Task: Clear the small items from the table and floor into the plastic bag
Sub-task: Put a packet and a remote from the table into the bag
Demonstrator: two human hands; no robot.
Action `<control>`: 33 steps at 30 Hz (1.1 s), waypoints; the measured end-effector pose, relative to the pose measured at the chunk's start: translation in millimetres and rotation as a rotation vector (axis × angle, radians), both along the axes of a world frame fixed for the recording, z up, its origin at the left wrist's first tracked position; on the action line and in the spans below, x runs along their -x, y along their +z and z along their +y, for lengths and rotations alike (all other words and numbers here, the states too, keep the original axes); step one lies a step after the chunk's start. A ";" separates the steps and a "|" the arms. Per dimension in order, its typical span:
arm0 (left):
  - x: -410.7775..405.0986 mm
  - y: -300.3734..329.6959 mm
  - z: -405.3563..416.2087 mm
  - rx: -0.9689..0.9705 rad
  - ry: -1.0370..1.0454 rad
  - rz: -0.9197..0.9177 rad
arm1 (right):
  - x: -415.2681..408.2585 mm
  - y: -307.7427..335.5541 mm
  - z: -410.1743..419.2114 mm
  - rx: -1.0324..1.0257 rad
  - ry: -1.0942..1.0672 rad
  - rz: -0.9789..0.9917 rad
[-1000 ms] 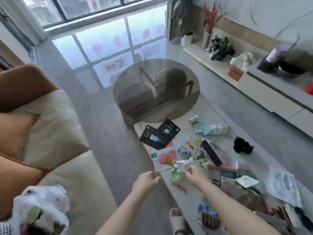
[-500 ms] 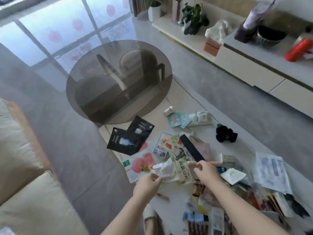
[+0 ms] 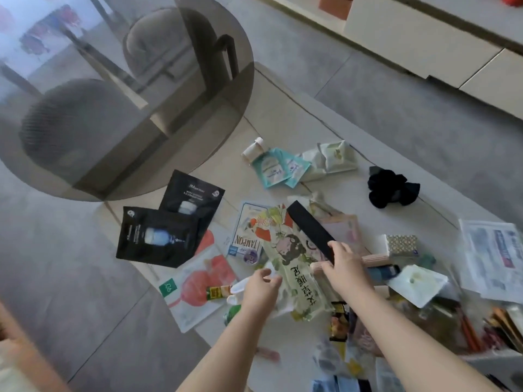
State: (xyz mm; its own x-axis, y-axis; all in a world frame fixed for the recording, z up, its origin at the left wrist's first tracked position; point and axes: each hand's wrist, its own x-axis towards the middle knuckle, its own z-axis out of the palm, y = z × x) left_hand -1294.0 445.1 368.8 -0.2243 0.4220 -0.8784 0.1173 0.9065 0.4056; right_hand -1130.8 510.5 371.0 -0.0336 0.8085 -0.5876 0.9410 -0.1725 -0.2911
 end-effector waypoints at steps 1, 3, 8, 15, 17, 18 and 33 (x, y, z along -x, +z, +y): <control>-2.4 -8.7 1.3 0.007 0.006 -0.003 | 0.5 -7.5 1.3 -0.014 0.001 -0.017; -6.6 -23.5 4.1 0.010 0.013 0.007 | 1.9 -18.4 4.0 -0.053 0.014 -0.067; -16.1 -43.7 12.9 0.025 0.134 -0.016 | 5.6 -33.1 12.7 -0.091 0.017 -0.142; -22.5 -37.9 20.5 -0.027 0.173 -0.078 | 5.2 -17.6 24.1 -0.071 0.119 -0.161; -22.5 -28.1 21.4 -0.042 0.188 -0.104 | 7.7 -1.4 24.9 -0.079 0.169 -0.147; -22.3 -21.7 22.1 -0.045 0.184 -0.102 | 10.0 8.7 24.8 -0.073 0.170 -0.132; 50.3 165.3 -44.8 -0.109 0.377 0.123 | 55.0 167.8 -34.8 0.351 -0.318 0.629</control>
State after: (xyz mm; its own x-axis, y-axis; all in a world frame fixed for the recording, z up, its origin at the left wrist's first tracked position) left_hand -1344.3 400.3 534.1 -0.4814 0.3797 -0.7900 -0.1615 0.8474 0.5057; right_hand -1185.8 475.8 538.7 -0.2431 0.6055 -0.7578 0.5075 -0.5864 -0.6314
